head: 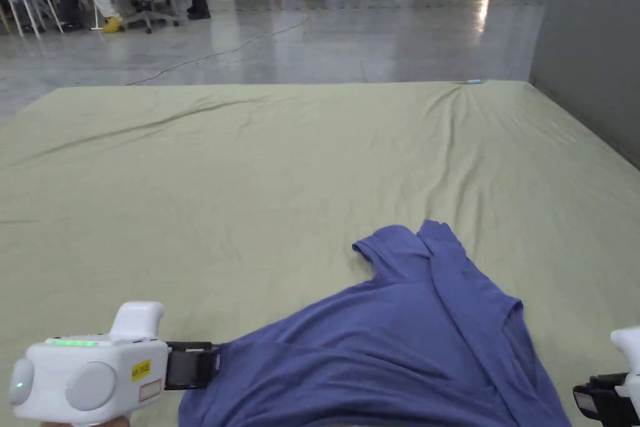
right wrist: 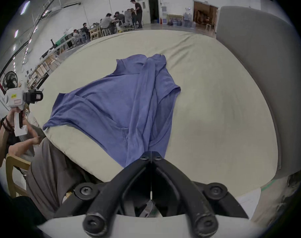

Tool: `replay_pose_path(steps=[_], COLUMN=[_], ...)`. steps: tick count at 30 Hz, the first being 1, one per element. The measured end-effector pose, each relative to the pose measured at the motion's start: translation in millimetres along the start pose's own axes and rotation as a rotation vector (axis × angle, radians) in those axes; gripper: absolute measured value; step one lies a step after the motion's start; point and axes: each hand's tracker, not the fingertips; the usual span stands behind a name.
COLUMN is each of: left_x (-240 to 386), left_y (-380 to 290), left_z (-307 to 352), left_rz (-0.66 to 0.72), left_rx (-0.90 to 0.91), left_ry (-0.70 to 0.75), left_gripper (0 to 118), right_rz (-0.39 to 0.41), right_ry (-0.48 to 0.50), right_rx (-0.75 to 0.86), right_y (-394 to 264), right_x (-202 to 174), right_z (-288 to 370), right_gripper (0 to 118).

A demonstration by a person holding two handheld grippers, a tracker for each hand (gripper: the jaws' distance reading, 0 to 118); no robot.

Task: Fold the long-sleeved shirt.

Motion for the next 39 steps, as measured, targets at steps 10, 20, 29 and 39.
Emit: replay_pose_path(steps=[10,20,29,39], left_x=[-7,-13,-1,-7], left_y=[3,6,20,56], left_z=[-65,-40,-17,12], left_rz=[0.016,0.040,0.006,0.016], left_rx=[-0.069,-0.034,-0.013,0.047], left_ry=[0.005,-0.038,-0.048,-0.090], left_gripper=[25,0,0,0], right_rz=[-0.013,-0.029,0.085,-0.059], right_ry=[-0.030,-0.009,-0.050,0.040], right_rx=[-0.087,-0.159,-0.137,0.247], right_y=[-15,-29,-18,72], right_x=[13,10,-8,13], right_z=[-30,-61,-60,28], right_gripper=[0,100,13,11])
